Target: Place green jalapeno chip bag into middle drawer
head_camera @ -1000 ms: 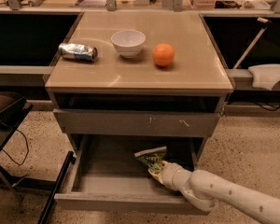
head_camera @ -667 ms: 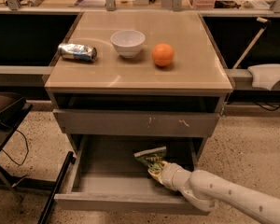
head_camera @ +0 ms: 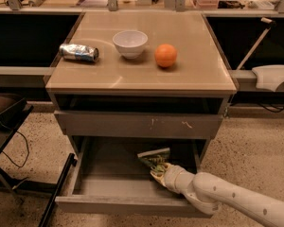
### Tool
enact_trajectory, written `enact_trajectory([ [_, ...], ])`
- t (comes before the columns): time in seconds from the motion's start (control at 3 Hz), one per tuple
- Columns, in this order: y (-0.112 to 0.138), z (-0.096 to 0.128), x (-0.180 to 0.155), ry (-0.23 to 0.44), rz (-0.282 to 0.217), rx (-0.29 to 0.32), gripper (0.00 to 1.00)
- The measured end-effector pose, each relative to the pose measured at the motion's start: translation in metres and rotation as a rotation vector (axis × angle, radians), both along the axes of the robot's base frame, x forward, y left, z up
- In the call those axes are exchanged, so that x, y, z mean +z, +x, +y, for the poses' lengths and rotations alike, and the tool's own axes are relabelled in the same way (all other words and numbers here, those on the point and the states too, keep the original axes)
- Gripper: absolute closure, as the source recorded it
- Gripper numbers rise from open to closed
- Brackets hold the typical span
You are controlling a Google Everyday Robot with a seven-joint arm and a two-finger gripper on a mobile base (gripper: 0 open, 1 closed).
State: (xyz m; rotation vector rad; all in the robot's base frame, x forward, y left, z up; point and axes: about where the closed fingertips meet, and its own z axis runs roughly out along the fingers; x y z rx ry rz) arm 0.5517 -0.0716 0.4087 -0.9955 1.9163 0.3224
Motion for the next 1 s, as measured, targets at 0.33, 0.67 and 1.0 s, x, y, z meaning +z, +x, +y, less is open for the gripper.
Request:
enact_trajectory([
  [0.33,0.0000,0.0000,0.0000,0.000,0.000,0.000,0.12],
  [0.67,0.0000,0.0000,0.0000,0.000,0.000,0.000,0.00],
  [1.0,0.0000,0.0001,0.0000,0.000,0.000,0.000,0.00],
])
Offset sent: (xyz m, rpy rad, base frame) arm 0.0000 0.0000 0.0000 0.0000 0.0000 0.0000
